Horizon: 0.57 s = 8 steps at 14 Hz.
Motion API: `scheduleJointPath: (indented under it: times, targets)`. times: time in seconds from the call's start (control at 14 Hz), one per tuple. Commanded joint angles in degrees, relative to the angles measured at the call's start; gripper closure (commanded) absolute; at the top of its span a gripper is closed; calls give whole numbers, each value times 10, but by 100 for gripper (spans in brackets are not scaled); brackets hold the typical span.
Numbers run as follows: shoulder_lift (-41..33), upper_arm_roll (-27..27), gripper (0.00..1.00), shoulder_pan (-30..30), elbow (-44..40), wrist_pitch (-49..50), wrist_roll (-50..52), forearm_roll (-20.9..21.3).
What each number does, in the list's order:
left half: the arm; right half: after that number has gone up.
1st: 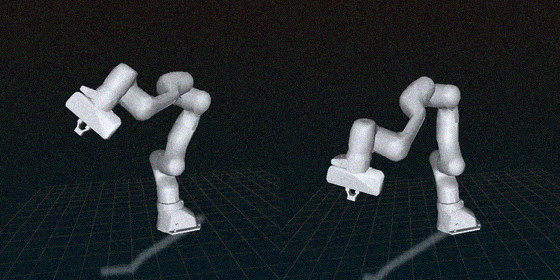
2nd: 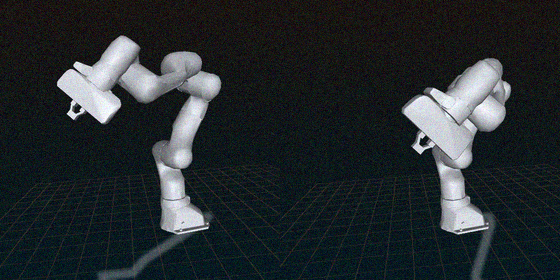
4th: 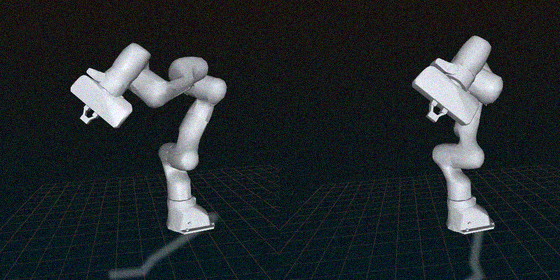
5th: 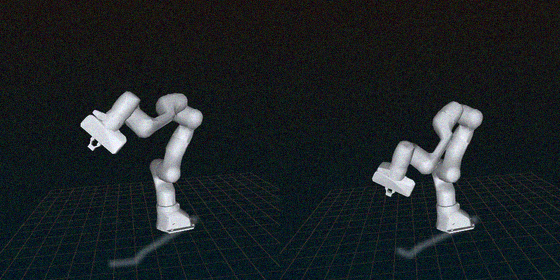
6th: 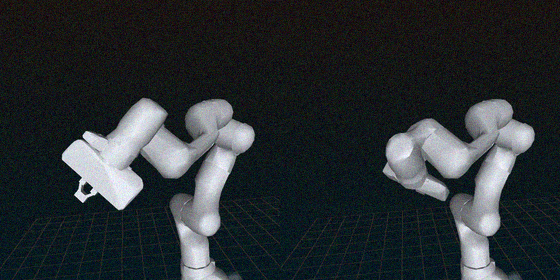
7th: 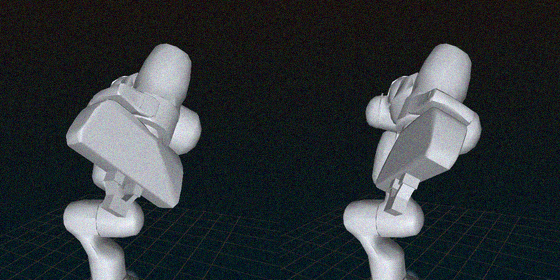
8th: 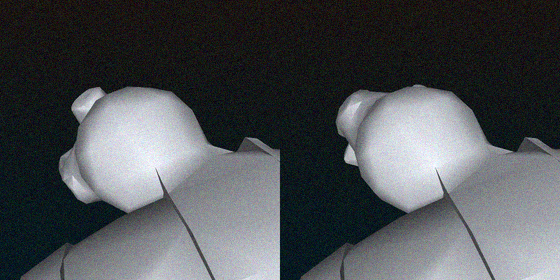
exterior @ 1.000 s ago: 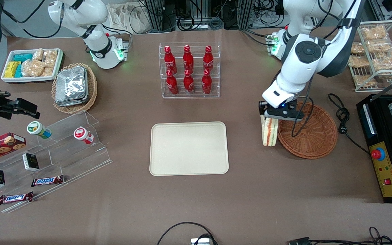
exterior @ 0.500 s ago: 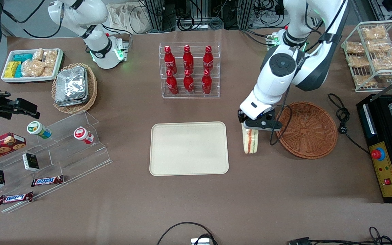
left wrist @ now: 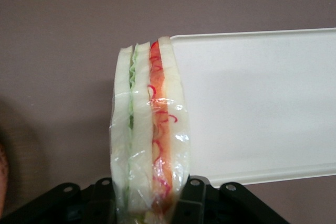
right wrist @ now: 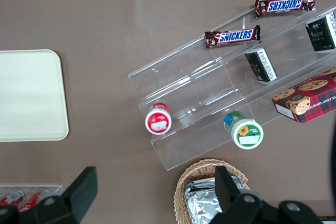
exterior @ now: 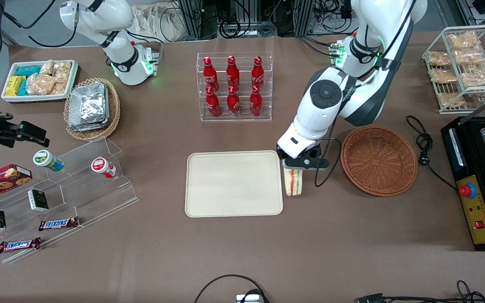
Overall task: Place sandwich from basket to tray
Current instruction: 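Carry the held sandwich over to the cream tray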
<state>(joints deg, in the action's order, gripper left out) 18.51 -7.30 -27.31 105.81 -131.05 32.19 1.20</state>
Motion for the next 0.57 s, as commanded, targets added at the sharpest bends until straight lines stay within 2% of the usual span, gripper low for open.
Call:
scheduleJointPath:
  times: [0.0, 0.5]
  targets:
    - [39, 6, 62, -19, -53, 14, 14, 16]
    - [106, 7, 59, -61, -75, -22, 24, 32]
